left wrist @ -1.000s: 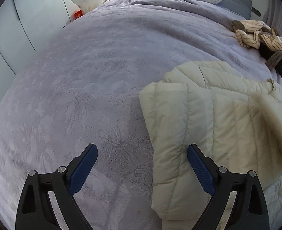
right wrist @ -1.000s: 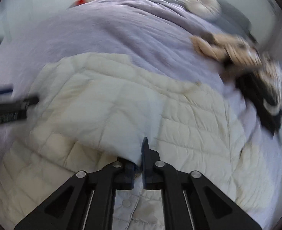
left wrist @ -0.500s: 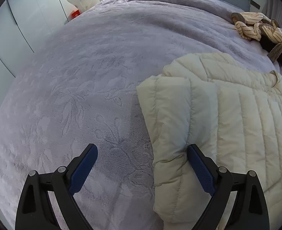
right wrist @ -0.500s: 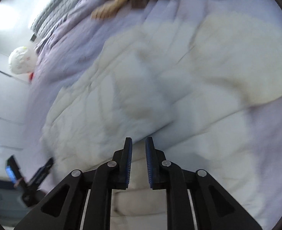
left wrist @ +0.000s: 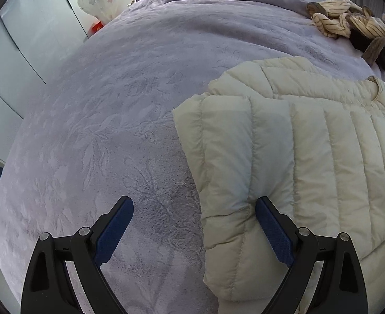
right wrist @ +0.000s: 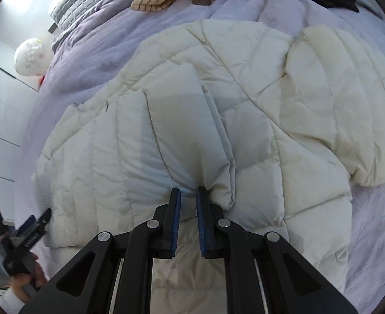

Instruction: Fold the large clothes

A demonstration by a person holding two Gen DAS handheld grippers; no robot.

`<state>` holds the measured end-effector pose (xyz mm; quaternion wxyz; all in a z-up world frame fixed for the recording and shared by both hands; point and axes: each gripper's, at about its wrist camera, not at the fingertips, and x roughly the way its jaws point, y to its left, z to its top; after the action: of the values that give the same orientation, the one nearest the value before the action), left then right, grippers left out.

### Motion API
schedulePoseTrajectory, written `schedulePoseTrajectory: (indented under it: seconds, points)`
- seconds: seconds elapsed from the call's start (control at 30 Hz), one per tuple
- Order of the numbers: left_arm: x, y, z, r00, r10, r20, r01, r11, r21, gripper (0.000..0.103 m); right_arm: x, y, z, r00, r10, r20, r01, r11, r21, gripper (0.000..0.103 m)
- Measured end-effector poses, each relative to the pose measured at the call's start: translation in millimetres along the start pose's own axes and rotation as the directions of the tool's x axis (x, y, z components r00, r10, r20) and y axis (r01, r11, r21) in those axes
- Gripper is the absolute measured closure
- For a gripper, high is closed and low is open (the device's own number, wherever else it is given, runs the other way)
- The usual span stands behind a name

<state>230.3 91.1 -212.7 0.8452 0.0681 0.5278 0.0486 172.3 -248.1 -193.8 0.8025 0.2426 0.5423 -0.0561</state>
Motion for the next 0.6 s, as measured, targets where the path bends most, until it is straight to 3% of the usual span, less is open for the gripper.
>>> schedulePoseTrajectory:
  seconds: [0.03,0.23,0.3,0.37,0.53,0.6]
  points:
    - [-2,0,1,1.000,0.001,-0.002,-0.001,1.000,0.000,0.008,-5,0,0,1.000,0.011,0.003,-0.011,1.000,-0.008,0.087]
    - [-37,-4,7,0.999,-0.022,0.027,0.021,0.999,0.028,0.008,-38,-23,2,0.995,0.093,0.021,-0.094,0.994,0.046,0.086]
    - [-47,-10,8,0.999,-0.038,0.027,0.036,0.999,0.040,0.008,-47,-36,1,0.994,0.105,0.025,-0.107,0.990,0.090,0.079]
    - [-59,-18,8,0.998,-0.061,0.017,0.060,0.997,0.041,0.008,-56,-50,-1,0.995,0.095,0.026,-0.098,0.988,0.118,0.066]
    - [-86,-53,2,0.991,-0.136,-0.011,0.136,0.989,0.056,0.008,-73,-86,-9,0.994,0.106,0.024,-0.109,0.973,0.202,0.064]
    - [-95,-70,-3,0.985,-0.171,-0.021,0.172,0.983,0.065,0.008,-79,-103,-14,0.993,0.113,0.028,-0.117,0.963,0.242,0.057]
